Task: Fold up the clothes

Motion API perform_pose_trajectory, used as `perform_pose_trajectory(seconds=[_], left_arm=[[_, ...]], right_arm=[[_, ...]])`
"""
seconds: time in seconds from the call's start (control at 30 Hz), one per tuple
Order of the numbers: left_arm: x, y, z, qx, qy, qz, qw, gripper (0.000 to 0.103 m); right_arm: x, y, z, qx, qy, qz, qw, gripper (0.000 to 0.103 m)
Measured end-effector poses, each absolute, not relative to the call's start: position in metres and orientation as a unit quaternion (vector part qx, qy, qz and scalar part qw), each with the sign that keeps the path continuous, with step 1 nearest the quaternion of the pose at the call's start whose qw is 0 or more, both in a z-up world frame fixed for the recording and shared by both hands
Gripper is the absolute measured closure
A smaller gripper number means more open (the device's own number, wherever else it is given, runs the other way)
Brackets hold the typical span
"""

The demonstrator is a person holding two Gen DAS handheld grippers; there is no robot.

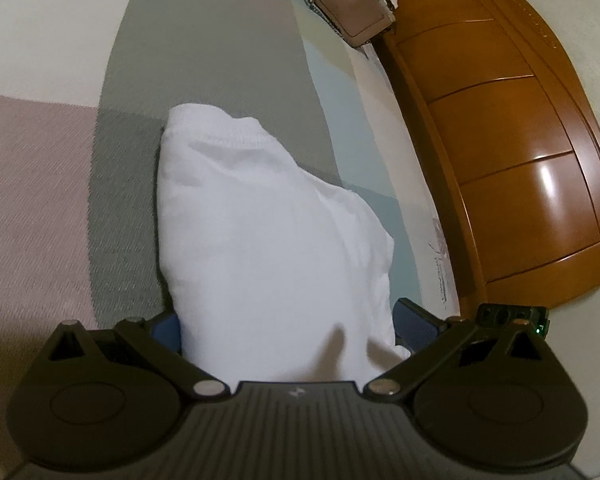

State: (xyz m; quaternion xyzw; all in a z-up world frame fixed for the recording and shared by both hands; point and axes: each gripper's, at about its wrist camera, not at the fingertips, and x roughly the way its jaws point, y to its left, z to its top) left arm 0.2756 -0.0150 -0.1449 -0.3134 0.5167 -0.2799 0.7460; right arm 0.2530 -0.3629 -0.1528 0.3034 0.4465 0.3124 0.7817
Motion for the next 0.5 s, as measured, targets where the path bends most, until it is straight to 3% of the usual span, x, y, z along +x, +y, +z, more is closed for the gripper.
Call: perform_pose_trajectory(seconds=[0.3, 0.5], left_arm=[[0.253, -0.005, -0.15, -0.327, 0.526, -0.297, 0.726, 0.001], [0.282, -0.01, -0.158, -0.355, 0.521, -0.298, 0.717, 0.001]], right_arm=[[0.242, -0.368, -0.154, 0.32, 0.458, 0.34, 0.757, 0.0], [0.268, -0.366, -0.157, 0.348, 0.471, 0.337, 0.737, 0.0]])
